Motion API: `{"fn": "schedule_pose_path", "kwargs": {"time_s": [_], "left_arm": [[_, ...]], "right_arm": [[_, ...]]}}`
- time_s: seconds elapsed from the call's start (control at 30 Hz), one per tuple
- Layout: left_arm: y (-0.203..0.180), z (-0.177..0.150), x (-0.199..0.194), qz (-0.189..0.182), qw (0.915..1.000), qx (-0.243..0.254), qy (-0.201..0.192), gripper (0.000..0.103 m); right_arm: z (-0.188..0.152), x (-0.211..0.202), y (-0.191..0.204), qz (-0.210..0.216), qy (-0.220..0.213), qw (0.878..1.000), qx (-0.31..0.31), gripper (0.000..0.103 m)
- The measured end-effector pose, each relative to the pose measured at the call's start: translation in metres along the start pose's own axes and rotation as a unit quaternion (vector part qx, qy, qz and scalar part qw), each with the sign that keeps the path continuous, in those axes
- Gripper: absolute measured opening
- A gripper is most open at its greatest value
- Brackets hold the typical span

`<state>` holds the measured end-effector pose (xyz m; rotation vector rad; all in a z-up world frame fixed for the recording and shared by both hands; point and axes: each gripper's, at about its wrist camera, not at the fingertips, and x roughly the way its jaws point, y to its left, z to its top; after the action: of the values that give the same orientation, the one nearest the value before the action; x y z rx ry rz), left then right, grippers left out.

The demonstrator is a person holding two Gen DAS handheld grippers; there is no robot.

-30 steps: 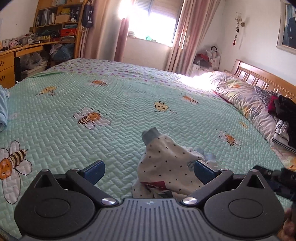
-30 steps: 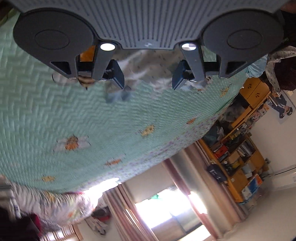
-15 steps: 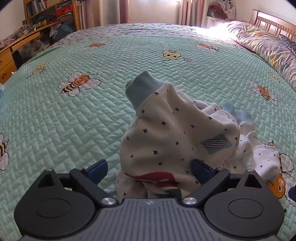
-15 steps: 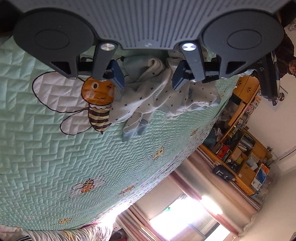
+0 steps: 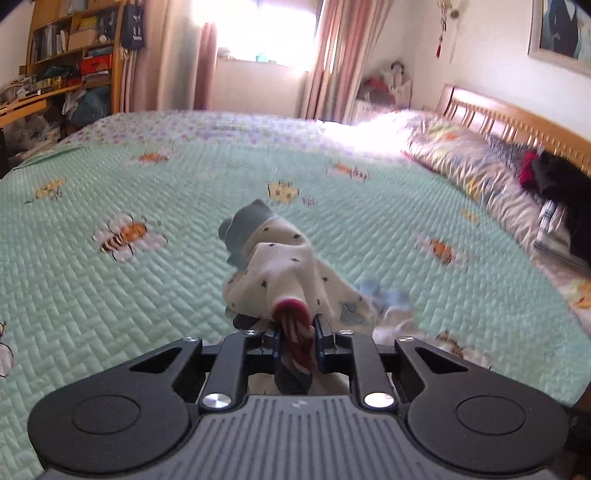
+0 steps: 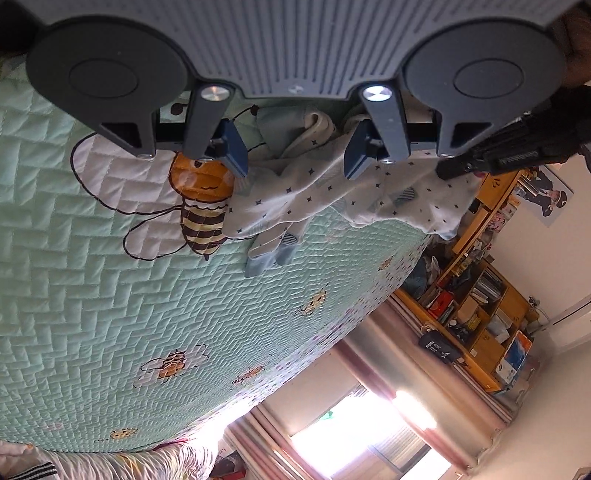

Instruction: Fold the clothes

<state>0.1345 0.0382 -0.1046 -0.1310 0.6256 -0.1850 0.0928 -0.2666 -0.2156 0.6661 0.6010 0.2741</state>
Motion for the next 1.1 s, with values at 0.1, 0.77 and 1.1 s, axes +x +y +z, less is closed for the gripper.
{"fn": "schedule_pose_path", "kwargs": {"time_s": [0.1, 0.77, 1.1], "left_arm": [[0.022, 0.002, -0.028, -0.002, 0.9995, -0.025, -0.021, 0.018], [0.077, -0.038, -0.06, 0.042, 0.9962, -0.077, 0.0, 0.085], [0.085, -0.049, -0.051, 0.045, 0.9927, -0.112, 0.011, 0.102]], "right_arm": [[-0.002, -0.003, 0.01, 0.007, 0.003, 1.0, -0.011, 0.059], [-0.032, 0.062, 0.021, 0.077, 0.107, 0.983, 0.127, 0.062], [-0.018, 0.067, 0.025, 0.08, 0.103, 0.978, 0.163, 0.007]]}}
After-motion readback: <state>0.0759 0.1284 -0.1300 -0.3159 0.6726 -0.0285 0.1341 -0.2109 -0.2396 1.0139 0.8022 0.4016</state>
